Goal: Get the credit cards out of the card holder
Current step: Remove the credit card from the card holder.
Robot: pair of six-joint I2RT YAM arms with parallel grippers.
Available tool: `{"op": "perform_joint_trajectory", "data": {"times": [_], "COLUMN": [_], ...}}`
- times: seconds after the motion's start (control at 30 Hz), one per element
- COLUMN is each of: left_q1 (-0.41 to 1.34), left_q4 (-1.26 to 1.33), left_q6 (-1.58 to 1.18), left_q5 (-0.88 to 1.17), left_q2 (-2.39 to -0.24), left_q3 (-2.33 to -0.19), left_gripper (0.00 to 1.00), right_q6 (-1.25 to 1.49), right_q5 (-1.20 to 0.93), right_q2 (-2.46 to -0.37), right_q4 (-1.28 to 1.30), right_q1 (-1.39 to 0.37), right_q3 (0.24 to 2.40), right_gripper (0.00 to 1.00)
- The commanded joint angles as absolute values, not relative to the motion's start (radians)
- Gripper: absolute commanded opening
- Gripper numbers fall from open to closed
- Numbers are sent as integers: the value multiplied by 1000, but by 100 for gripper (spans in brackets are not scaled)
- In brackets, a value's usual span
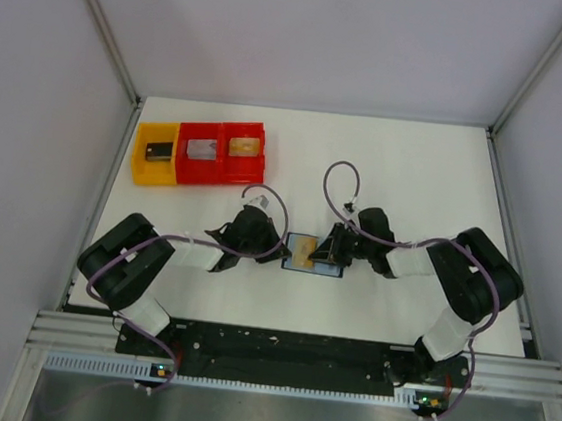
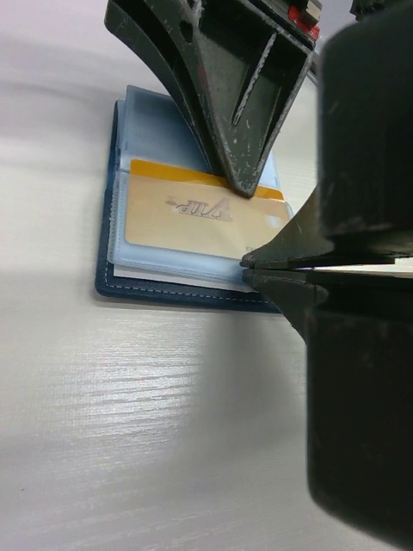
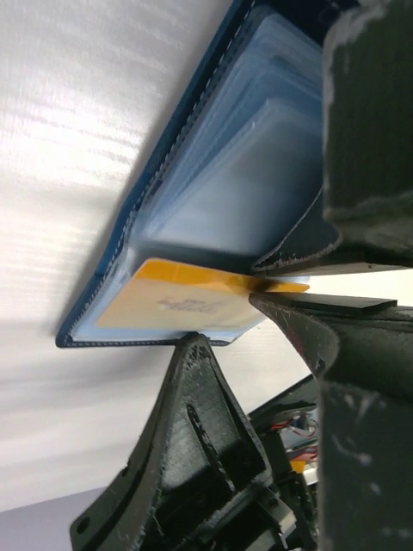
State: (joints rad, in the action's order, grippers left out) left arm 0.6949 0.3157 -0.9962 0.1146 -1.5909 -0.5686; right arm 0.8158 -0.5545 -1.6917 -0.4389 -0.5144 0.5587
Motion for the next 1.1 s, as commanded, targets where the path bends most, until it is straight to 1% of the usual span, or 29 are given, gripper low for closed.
{"op": "perform_joint_trajectory", "data": {"times": [0.0,0.07,0.5,0.63,0.67,0.77,0.87,0.93,1.0,1.07], "left_q1": [698,698,695,696,695,698,696,698,701,706], "left_q4": [170,170,179,193,195,198,196,202,222,256], "left_q6": [-968,-971,-980,-986,-989,-991,-988,-986,-991,-1002], "left_q5": [89,84,83,74,71,58,54,63,80,93], "left_q2": [-1600,-1600,-1585,-1520,-1487,-1393,-1307,-1260,-1217,-1171], "left_q3": [-522,-519,-512,-496,-488,-482,-482,-482,-477,-466], "left_gripper": [0,0,0,0,1,8,18,28,43,55], "right_q6": [815,816,782,816,830,864,897,932,980,1028], "right_q5": [-509,-518,-540,-537,-535,-532,-522,-523,-526,-517], "right_q2": [-1718,-1707,-1542,-1468,-1436,-1356,-1286,-1243,-1207,-1174], "right_q4": [-482,-492,-405,-414,-425,-436,-446,-478,-532,-593], "right_q1": [-500,-492,-420,-419,-419,-419,-419,-420,-419,-420], "right_q3": [569,554,451,419,414,397,388,379,361,344], "right_gripper": [6,0,0,0,0,0,0,0,0,0]}}
